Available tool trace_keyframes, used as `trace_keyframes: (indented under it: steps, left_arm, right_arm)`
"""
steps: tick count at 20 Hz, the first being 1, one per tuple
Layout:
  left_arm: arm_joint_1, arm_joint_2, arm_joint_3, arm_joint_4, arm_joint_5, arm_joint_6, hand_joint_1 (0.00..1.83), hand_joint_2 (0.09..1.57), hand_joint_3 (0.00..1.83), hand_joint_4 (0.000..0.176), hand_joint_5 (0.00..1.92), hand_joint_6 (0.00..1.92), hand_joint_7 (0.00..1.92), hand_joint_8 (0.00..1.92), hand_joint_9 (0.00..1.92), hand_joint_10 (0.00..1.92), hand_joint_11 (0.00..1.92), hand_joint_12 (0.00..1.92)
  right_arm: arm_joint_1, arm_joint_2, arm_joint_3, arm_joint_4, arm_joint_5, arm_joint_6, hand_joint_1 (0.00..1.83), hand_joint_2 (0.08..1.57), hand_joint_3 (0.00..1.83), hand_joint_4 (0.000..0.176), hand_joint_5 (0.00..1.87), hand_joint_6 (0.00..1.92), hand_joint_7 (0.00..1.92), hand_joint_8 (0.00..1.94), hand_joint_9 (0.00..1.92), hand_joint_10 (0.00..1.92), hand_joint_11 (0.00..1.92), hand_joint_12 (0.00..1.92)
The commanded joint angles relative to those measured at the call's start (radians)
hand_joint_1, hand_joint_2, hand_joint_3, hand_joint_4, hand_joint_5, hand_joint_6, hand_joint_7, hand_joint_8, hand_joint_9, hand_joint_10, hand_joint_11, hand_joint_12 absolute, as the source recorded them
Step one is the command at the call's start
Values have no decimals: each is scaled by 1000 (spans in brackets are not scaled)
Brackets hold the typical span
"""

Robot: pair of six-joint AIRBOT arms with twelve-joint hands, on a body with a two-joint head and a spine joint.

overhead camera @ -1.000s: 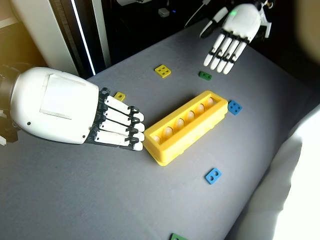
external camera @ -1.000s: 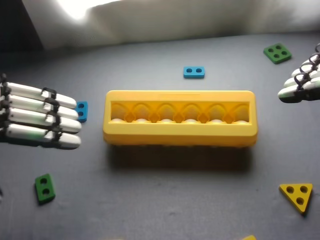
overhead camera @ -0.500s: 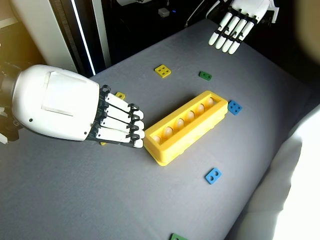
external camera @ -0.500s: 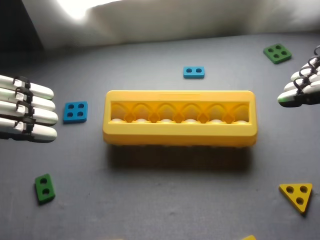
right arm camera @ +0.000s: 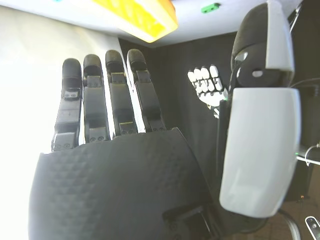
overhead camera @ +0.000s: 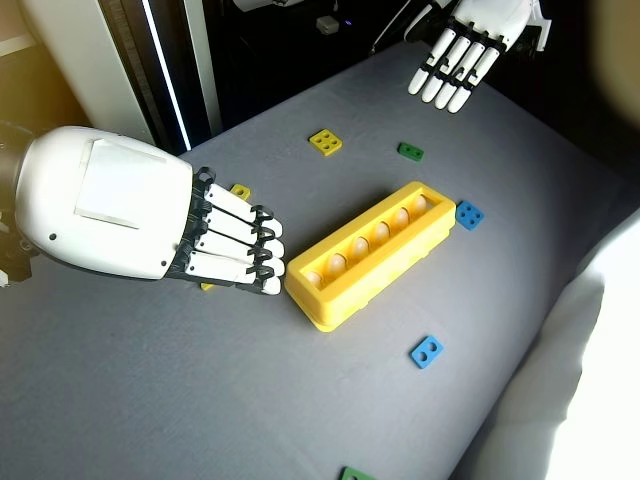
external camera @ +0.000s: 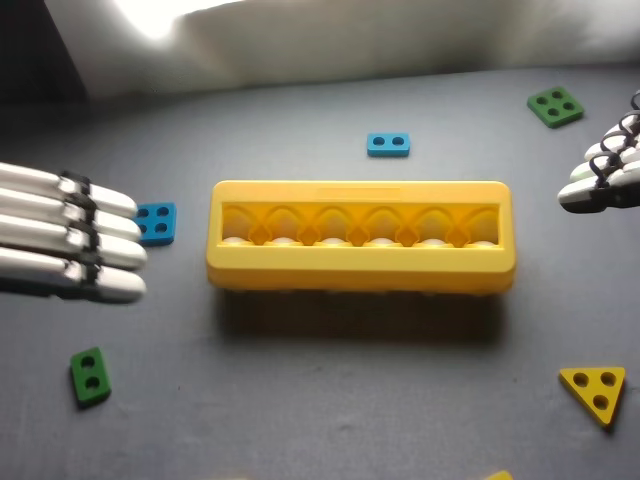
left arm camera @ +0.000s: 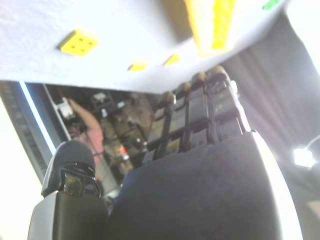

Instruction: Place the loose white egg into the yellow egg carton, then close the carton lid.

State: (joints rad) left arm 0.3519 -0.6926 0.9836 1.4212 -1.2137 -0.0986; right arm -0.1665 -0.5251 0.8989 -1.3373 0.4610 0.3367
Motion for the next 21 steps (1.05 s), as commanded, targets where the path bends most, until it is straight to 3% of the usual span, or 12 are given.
trace_keyframes:
  steps: [1,2,5,21]
  left_arm:
    - [-15,13,-4,-76,-5,2,0,1225,3,0,0,0,0,0,0,0,0,0]
    - [-25,14,-8,-61,27,-21,0,1226,3,0,0,0,0,0,0,0,0,0]
    - [0,8,-19,-137,39,44,0,1225,2,0,0,0,0,0,0,0,0,0]
    - [11,-1,-26,-136,57,14,0,1227,3,0,0,0,0,0,0,0,0,0]
  right_arm:
    - [8,14,0,40,31,0,649,862,1,0,284,2,253,2,205,3,0,486]
    - [8,14,0,40,31,0,654,863,1,0,295,3,262,3,222,6,0,524]
    - [8,14,0,40,31,0,626,878,4,0,263,0,230,0,190,0,0,478]
    - [6,15,-2,37,31,-5,577,860,1,0,290,1,259,3,217,1,0,515]
